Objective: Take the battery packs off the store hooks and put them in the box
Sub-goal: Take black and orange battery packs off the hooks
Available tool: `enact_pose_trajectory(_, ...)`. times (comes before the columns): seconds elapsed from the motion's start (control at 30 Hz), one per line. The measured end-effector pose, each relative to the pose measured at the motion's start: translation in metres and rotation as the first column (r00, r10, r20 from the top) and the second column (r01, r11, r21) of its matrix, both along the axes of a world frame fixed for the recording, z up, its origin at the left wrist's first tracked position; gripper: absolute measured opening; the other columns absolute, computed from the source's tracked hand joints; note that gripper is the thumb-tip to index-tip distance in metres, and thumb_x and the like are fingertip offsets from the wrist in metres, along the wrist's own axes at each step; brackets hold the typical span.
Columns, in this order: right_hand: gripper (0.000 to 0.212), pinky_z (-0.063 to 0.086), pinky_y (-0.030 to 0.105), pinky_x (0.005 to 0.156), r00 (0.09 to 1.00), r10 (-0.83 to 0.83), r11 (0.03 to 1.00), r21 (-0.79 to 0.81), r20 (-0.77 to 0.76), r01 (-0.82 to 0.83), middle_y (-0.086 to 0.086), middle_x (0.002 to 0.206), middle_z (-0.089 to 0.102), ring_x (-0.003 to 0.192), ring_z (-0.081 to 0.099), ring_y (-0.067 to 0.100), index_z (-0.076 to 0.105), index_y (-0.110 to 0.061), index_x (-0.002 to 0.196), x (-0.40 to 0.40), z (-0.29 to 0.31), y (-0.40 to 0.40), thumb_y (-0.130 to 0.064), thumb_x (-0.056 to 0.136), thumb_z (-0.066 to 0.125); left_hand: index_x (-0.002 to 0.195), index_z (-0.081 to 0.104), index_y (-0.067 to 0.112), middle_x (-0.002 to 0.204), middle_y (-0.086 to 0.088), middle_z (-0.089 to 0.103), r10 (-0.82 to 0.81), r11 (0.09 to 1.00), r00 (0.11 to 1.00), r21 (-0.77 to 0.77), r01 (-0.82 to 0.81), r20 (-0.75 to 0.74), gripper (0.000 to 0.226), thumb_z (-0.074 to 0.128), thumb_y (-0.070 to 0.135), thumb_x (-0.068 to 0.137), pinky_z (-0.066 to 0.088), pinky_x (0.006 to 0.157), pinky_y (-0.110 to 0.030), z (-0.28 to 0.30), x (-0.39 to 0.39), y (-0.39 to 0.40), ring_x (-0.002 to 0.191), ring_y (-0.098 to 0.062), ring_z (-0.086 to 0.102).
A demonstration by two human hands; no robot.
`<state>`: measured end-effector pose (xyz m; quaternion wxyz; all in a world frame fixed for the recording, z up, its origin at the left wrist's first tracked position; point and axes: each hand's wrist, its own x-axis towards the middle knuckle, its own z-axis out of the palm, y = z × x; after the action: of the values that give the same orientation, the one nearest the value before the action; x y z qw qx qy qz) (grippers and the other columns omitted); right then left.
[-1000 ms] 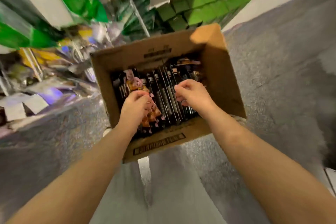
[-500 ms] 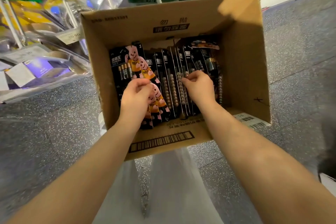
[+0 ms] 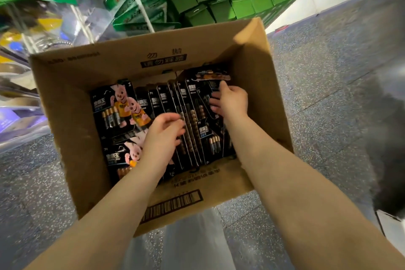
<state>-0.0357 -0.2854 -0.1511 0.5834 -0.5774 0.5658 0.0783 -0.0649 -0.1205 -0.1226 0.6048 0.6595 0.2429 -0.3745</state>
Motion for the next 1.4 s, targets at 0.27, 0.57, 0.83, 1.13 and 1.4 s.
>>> enact_pose_trajectory(0.27, 0.017, 0.042, 0.014, 0.033, 0.977, -0.212, 0.931, 0.302, -0.017, 0.207, 0.016, 0.113, 0.066, 0.074, 0.07, 0.012, 0.058, -0.006, 0.109, 0.041, -0.022, 0.005, -0.017, 0.1, 0.048, 0.102, 0.058, 0.03, 0.111, 0.002, 0.066, 0.031, 1.0, 0.999, 0.006, -0.031, 0.028, 0.015, 0.052, 0.016, 0.1, 0.052, 0.091, -0.031, -0.006, 0.005, 0.002, 0.104, -0.011, 0.065)
enact_pose_trajectory(0.57, 0.019, 0.043, 0.022, 0.051, 0.973, 0.228, 0.955, 0.186, 0.034, -0.23, -0.003, 0.067, 0.059, 0.049, 0.047, 0.005, 0.06, -0.016, 0.107, -0.032, 0.032, 0.009, -0.011, 0.1, 0.043, 0.104, 0.056, 0.031, 0.117, 0.003, 0.063, 0.099, 0.995, 0.995, -0.018, -0.099, 0.019, 0.009, 0.055, 0.023, 0.1, 0.051, 0.087, -0.028, 0.004, 0.024, 0.015, 0.107, -0.011, 0.063)
enact_pose_trajectory(0.83, 0.016, 0.042, 0.017, 0.049, 0.566, 0.798, 0.566, 0.067, 0.207, -0.822, -0.009, 0.069, 0.062, 0.055, 0.053, 0.002, 0.062, -0.027, 0.094, -0.036, 0.09, 0.041, -0.017, 0.099, 0.051, 0.1, 0.061, 0.03, 0.099, 0.002, 0.073, -0.023, 0.996, 0.999, -0.083, 0.021, -0.023, 0.019, 0.069, 0.018, 0.088, 0.056, 0.076, -0.033, 0.042, 0.027, 0.052, 0.092, -0.018, 0.07)
enact_pose_trajectory(1.13, 0.018, 0.052, 0.027, 0.064, 0.663, 0.705, 0.671, 0.066, 0.25, -0.739, -0.005, 0.078, 0.068, 0.072, 0.064, 0.01, 0.065, -0.019, 0.086, -0.028, 0.105, 0.113, -0.028, 0.097, 0.054, 0.1, 0.067, 0.019, 0.09, -0.006, 0.075, 0.218, 0.971, 0.974, -0.111, -0.21, 0.066, 0.04, 0.077, 0.02, 0.061, 0.055, 0.086, -0.047, 0.078, 0.018, 0.169, 0.09, -0.031, 0.071)
enact_pose_trajectory(1.4, 0.017, 0.057, 0.036, 0.073, 0.695, 0.717, 0.695, -0.01, -0.056, -0.719, -0.001, 0.087, 0.069, 0.078, 0.066, 0.015, 0.066, -0.02, 0.1, -0.062, 0.041, 0.133, -0.033, 0.09, 0.065, 0.097, 0.076, 0.02, 0.095, -0.008, 0.076, 0.242, 0.961, 0.968, -0.15, -0.23, 0.068, 0.036, 0.078, 0.019, 0.06, 0.055, 0.091, -0.053, 0.061, -0.02, 0.222, 0.089, -0.028, 0.072)
